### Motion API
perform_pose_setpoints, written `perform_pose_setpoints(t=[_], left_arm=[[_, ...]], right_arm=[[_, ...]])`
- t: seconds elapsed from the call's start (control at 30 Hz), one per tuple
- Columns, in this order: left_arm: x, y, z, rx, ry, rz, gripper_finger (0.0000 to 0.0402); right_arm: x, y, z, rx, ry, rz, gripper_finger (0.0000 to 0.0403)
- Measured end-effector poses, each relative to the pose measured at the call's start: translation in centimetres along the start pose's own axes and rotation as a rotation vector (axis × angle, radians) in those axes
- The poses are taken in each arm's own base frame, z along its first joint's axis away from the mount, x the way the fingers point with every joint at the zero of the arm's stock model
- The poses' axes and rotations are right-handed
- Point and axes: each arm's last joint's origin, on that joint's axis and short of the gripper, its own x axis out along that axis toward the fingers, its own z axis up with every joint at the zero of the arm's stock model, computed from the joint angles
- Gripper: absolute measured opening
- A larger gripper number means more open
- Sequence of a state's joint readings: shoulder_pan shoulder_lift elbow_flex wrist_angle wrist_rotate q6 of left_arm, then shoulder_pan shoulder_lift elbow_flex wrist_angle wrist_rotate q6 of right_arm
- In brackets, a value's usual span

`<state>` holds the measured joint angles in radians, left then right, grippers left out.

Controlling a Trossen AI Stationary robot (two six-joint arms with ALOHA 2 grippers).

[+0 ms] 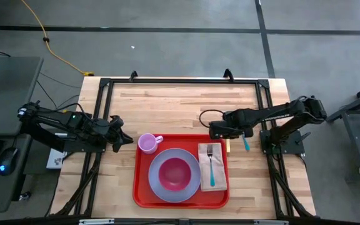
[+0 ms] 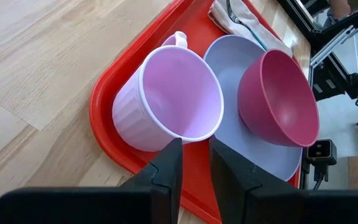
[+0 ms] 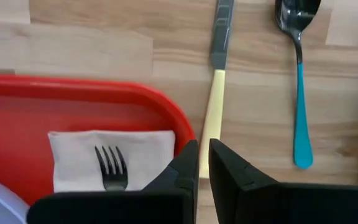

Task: Set up tray
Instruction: Put the blue spoon on the brown table napkin to the left of the blue fork

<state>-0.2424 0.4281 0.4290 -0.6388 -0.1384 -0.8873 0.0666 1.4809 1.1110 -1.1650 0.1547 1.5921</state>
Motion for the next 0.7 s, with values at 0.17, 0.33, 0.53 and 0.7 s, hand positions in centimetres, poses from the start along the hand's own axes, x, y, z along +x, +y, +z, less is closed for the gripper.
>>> perform_pose_setpoints(t=[0.17, 0.33, 0.53, 0.7], left_arm=[[0.0, 0.0, 0.0, 0.0, -0.002, 0.002, 0.0111], [0.0, 0.0, 0.0, 0.0, -0.003, 0.003, 0.0111], [0.0, 0.0, 0.0, 0.0, -0.004, 0.003, 0.0111], [0.0, 0.0, 0.0, -0.008, -0.004, 0.003, 0.0111]], right_arm=[[0.3, 0.0, 0.6, 0.017, -0.035, -0.003, 0.0026], [2.3, -0.6, 0.4, 0.007, 0.035, -0.014, 0.005], [4.4, -1.1, 0.1, 0.009, 0.081, 0.001, 0.0082], [5.1, -1.4, 0.5, 0.029, 0.079, -0.012, 0.0098]])
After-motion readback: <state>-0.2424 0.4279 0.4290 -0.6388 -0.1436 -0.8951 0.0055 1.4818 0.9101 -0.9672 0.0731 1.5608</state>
